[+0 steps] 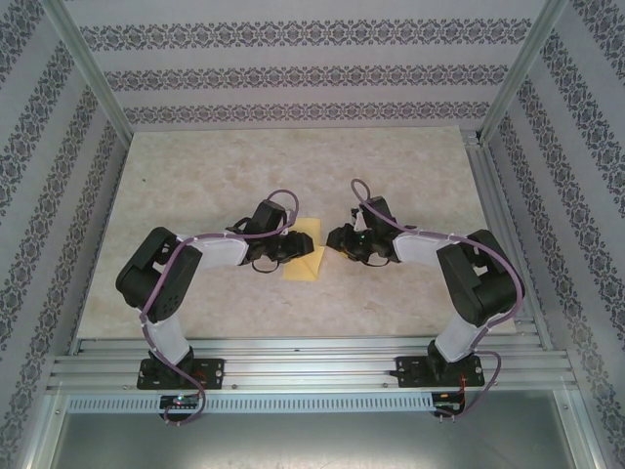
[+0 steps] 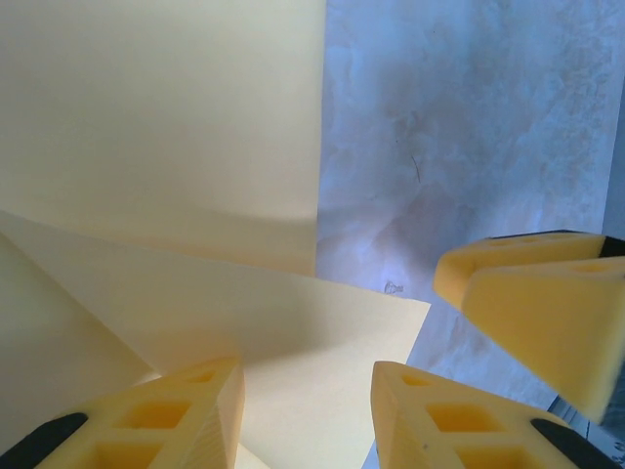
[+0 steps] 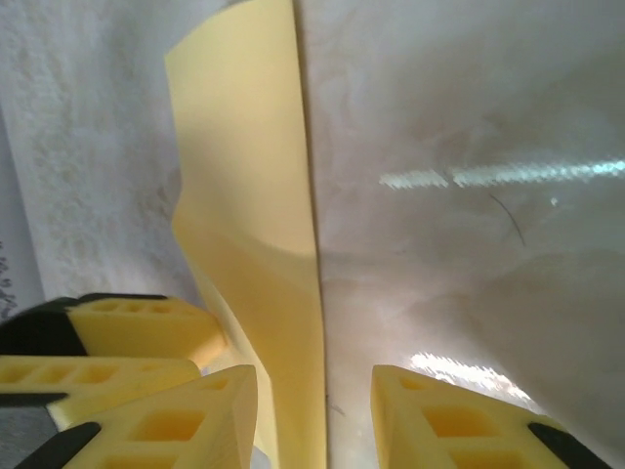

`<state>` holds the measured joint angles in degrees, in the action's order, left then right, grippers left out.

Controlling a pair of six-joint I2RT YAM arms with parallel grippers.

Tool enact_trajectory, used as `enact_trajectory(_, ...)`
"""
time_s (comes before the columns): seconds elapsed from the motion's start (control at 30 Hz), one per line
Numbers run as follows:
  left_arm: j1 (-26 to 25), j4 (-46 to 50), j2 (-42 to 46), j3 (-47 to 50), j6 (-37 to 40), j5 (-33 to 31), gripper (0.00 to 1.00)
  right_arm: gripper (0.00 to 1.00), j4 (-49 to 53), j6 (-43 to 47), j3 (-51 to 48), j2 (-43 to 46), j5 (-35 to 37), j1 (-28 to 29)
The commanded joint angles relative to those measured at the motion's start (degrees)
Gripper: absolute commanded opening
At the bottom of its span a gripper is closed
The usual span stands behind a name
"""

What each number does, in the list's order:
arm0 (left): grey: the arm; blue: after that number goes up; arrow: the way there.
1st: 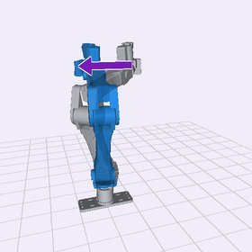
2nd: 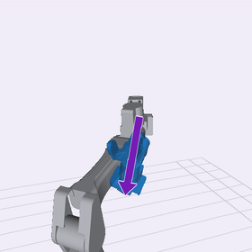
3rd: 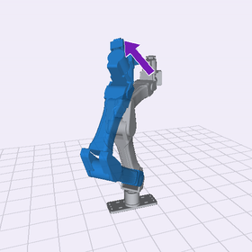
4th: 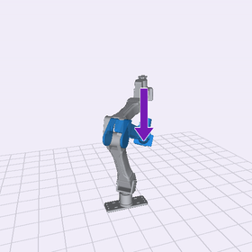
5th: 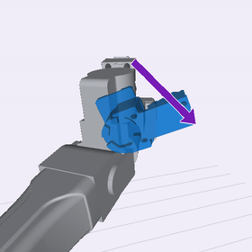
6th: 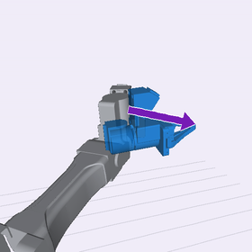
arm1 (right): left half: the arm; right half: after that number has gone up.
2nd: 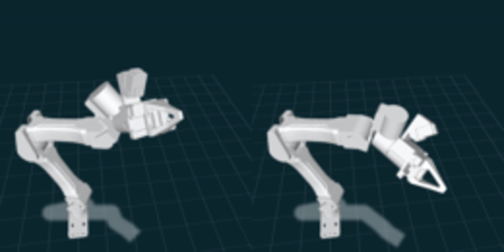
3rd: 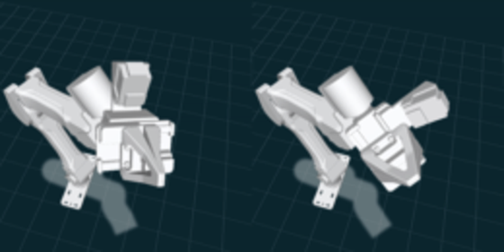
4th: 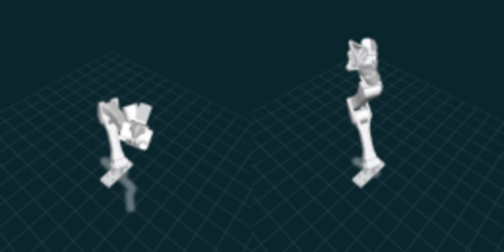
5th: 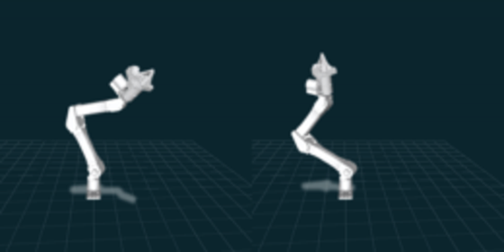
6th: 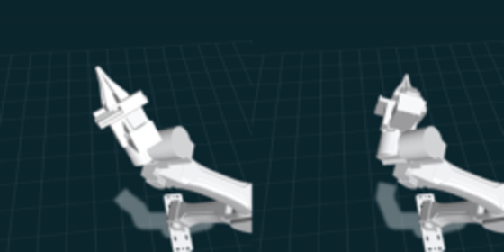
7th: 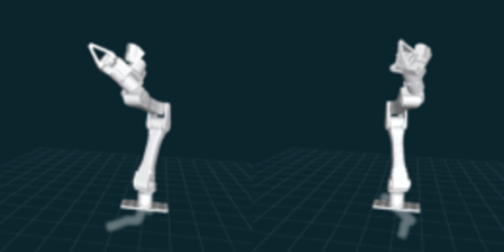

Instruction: Fold a paper plane with a square sheet of paper (pick it up from the middle)

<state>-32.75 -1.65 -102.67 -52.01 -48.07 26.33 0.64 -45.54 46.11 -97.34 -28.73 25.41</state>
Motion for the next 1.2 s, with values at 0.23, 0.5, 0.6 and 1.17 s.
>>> enact_trajectory(0.23, -0.03, 1.07, -0.11, 0.59, 0.92, -1.05, 0.39, 0.34, 0.52, 4.96, 5.39, -3.75, -1.59, 3.14)
enact_trajectory(0.5, -0.05, 1.38, 0.36, 0.52, 1.01, -0.99, 0.37, 0.17, 1.68, 6.60, 7.02, -5.64, -0.96, 3.16)
enact_trajectory(0.6, -0.09, 1.77, 0.55, 0.39, 1.13, -0.83, 0.37, 0.12, 1.73, 7.86, 7.53, -6.26, -0.65, 3.24)
enact_trajectory(1.17, -0.08, 1.60, 2.57, -0.63, 1.54, 2.97, 0.37, 0.10, 2.72, 13.02, 11.12, -9.96, -1.39, 3.51)
